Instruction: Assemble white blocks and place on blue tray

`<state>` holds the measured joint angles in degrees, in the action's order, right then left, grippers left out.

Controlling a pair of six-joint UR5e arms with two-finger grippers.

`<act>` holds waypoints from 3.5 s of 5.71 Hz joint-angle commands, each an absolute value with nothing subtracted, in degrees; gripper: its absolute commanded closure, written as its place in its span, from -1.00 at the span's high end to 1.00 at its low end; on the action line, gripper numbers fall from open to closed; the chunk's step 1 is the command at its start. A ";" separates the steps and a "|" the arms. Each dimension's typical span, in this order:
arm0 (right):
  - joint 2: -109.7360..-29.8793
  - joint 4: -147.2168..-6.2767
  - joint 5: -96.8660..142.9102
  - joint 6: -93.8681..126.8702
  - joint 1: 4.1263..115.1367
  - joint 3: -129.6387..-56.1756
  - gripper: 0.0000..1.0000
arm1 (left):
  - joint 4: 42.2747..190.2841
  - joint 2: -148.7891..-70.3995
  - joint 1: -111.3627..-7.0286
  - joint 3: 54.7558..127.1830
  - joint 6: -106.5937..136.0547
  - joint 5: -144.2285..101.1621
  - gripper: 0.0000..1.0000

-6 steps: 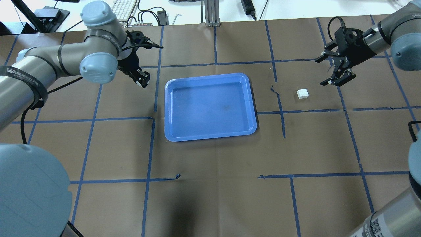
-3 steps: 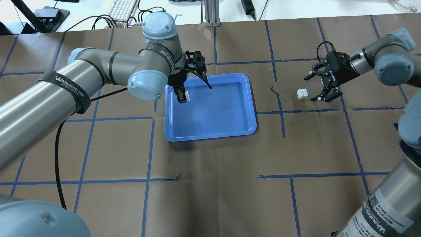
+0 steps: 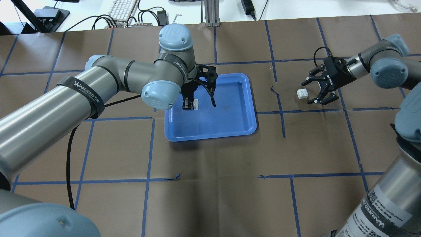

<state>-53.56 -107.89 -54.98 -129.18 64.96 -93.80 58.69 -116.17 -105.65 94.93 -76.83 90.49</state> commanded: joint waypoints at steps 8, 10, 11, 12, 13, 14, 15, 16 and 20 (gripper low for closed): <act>-67.91 -108.35 -51.51 -116.50 70.21 -101.12 -0.52 | 50.71 -122.70 -108.54 95.36 -67.59 89.91 0.96; -69.78 -120.35 -48.87 -108.40 73.19 -108.34 -0.52 | 53.93 -117.72 -107.85 94.49 -67.68 90.70 0.97; -69.79 -127.98 -48.87 -100.45 76.43 -110.28 -0.52 | 65.62 -111.51 -105.75 93.18 -67.59 90.70 0.98; -69.35 -135.36 -48.87 -92.54 81.25 -111.78 -0.52 | 77.05 -102.48 -101.99 92.99 -67.50 90.18 0.98; -68.30 -144.31 -48.87 -83.59 87.13 -112.23 -0.52 | 85.08 -96.74 -100.82 92.81 -67.41 90.61 0.98; -66.29 -151.71 -49.04 -75.67 91.54 -112.06 -0.52 | 91.26 -94.16 -99.16 91.51 -65.58 90.88 0.98; -62.70 -157.62 -49.13 -72.02 93.15 -111.89 -0.52 | 92.62 -93.26 -97.84 90.10 -60.35 90.88 0.98; -59.79 -161.24 -49.30 -70.42 93.95 -111.80 -0.52 | 92.72 -92.73 -96.52 89.30 -48.81 90.88 0.98; -56.78 -161.90 -50.18 -68.03 95.26 -110.21 -0.50 | 87.06 -88.61 -92.74 88.67 1.91 90.88 0.98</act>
